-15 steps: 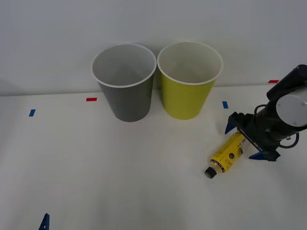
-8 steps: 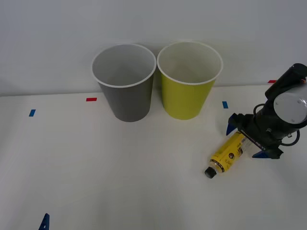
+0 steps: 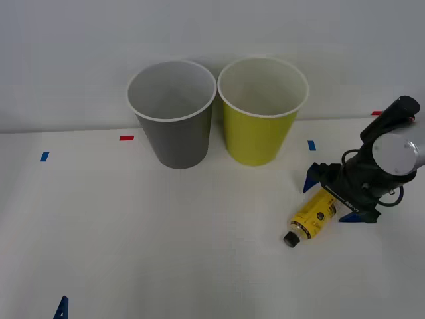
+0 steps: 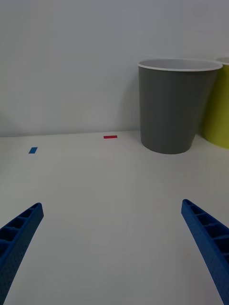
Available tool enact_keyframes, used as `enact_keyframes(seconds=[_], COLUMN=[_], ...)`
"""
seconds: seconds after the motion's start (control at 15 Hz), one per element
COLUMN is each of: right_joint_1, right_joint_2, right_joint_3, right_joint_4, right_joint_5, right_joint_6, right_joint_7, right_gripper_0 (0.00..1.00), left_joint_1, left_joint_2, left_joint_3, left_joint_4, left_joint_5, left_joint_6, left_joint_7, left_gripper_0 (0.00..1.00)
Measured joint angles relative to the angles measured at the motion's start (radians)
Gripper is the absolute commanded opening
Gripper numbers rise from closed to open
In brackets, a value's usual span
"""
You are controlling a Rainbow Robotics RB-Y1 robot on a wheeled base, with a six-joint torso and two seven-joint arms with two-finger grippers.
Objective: Put cans in the gray bin and PET bottles in the light green bin.
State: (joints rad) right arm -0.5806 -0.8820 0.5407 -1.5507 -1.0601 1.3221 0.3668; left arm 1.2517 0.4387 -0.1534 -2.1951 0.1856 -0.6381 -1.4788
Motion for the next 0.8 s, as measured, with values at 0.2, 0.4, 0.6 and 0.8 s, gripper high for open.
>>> enact_keyframes(seconds=[0.2, 0.4, 0.6, 0.8], right_joint_1=[-0.015, -0.023, -0.026, -0.026], right_joint_2=[-0.008, -0.017, -0.012, -0.003], right_joint_3=[0.012, 0.013, 0.018, 0.019], right_joint_4=[0.021, 0.061, 0.067, 0.068], right_joint_5=[-0.007, -0.007, -0.009, -0.008], right_joint_6=[-0.015, -0.015, -0.012, -0.012], right_joint_7=[0.062, 0.139, 0.134, 0.133], right_gripper_0=[1.00, 1.00, 1.00, 1.00], left_joint_1=[0.000, 0.000, 0.000, 0.000], left_joint_2=[0.000, 0.000, 0.000, 0.000], left_joint_3=[0.000, 0.000, 0.000, 0.000], left_joint_4=[0.000, 0.000, 0.000, 0.000], left_joint_5=[0.000, 0.000, 0.000, 0.000], left_joint_6=[0.000, 0.000, 0.000, 0.000], left_joint_7=[0.000, 0.000, 0.000, 0.000], left_gripper_0=[1.00, 1.00, 1.00, 1.00])
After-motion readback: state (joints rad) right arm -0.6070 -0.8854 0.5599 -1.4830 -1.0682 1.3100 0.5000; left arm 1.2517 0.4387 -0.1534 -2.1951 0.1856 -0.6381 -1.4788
